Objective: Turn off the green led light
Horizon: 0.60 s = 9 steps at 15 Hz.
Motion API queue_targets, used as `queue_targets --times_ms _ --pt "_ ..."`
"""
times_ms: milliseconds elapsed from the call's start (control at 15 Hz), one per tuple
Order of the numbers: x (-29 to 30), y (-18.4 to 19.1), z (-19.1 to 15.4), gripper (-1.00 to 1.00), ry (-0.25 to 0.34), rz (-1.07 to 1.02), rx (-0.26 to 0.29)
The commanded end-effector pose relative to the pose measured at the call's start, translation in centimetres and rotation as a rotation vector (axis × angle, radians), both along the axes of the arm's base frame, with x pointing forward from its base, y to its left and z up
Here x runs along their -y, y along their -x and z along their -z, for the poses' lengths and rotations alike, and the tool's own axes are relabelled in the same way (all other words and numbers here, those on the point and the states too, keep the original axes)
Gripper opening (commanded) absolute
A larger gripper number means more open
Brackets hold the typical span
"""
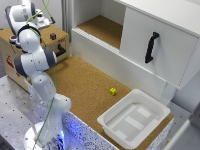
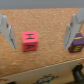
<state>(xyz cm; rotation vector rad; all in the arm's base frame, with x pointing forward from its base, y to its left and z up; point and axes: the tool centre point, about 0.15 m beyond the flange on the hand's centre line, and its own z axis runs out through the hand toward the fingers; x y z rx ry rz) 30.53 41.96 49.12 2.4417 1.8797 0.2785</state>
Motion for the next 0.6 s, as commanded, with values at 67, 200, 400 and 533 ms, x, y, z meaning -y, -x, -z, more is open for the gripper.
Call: queue_targets --times_ms 67,200,400,533 --pt "-1.2 -9.0 2.3 1.00 -0.030 -0.120 -0.092" --pt "-2.1 -10.3 3.4 1.00 -0.020 -0.140 -0.102" --pt "-4.1 -12.3 4.0 1.00 -0.023 -0.171 -0.094" --pt "-5.4 -13.3 4.2 1.00 0.011 -0.180 -0.087"
